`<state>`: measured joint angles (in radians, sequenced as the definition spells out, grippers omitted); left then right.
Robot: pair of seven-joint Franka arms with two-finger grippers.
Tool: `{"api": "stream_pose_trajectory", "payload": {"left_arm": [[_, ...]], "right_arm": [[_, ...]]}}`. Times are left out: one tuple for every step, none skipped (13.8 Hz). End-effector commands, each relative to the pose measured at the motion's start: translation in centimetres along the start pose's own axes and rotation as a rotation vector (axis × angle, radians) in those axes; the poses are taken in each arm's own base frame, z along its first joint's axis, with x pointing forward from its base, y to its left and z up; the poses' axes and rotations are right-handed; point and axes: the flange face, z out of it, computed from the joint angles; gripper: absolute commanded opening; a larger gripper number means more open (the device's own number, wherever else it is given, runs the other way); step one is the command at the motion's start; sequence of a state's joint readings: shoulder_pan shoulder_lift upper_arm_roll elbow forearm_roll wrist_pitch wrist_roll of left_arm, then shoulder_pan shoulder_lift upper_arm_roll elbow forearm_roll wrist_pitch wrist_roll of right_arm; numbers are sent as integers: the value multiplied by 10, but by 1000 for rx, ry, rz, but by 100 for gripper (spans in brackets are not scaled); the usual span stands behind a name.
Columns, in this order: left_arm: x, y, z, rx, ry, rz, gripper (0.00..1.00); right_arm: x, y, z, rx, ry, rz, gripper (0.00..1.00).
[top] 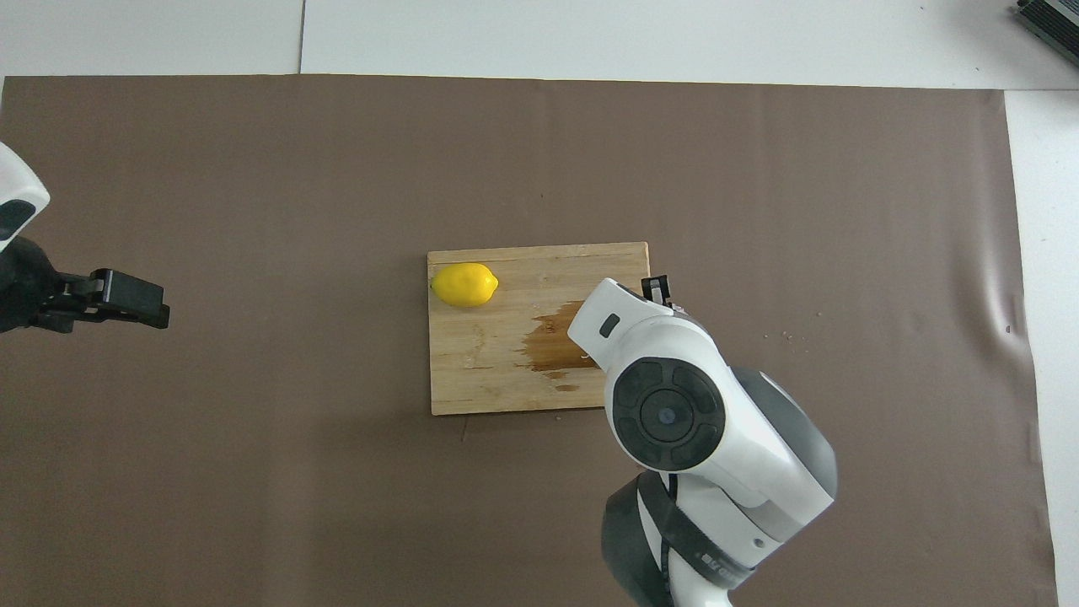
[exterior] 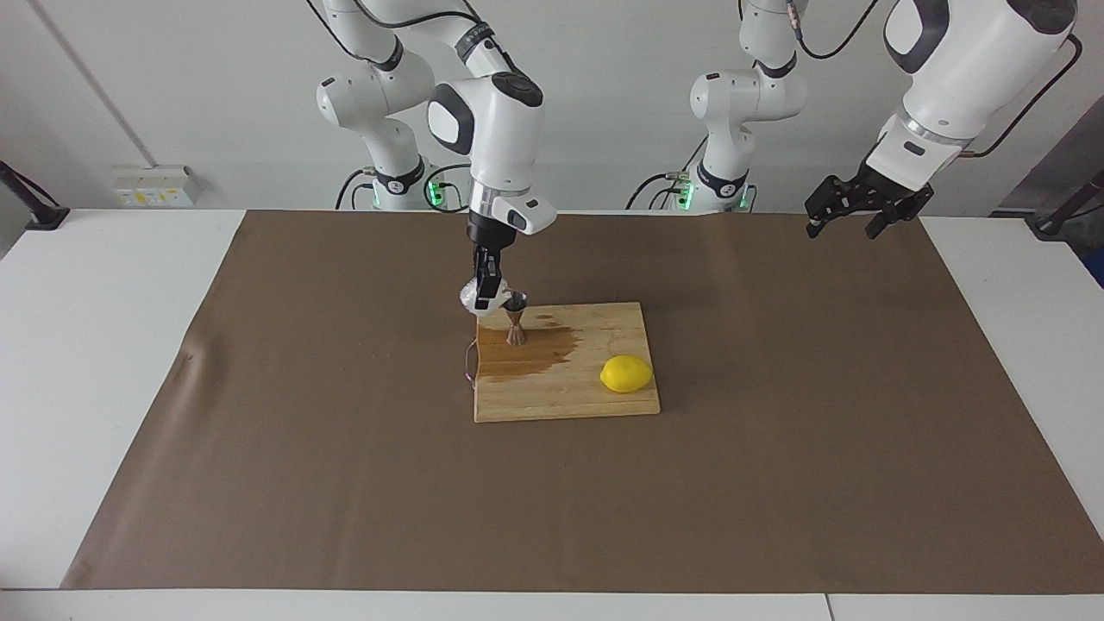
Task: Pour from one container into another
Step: 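Tilt the white cup over the metal cup with the right gripper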
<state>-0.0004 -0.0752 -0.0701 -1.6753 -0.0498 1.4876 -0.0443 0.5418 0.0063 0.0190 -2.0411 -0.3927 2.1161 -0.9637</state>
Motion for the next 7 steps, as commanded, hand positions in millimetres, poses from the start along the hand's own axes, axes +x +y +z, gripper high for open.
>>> {"api": "stream_pose_trajectory", "payload": {"left_arm": [[-8, -5, -14, 40, -30, 12, 100], [-7, -6, -19, 28, -9, 12, 100], [-7, -7, -22, 26, 6, 13, 100], [-7, -5, -24, 25, 18, 12, 100], [-7, -4, -24, 24, 21, 13, 100], [-10, -1, -24, 25, 12, 13, 100], [-12, 2, -23, 26, 11, 16, 100]], "right_arm": [[-5, -10, -5, -24, -40, -10, 0], [-6, -11, -3, -26, -49, -18, 0], [-6, -13, -2, -29, -54, -23, 0], [-6, -14, -3, -30, -55, -23, 0], [-6, -13, -3, -33, -59, -24, 0], [-5, -14, -3, -38, -66, -23, 0], [4, -18, -3, -45, -71, -27, 0]]}}
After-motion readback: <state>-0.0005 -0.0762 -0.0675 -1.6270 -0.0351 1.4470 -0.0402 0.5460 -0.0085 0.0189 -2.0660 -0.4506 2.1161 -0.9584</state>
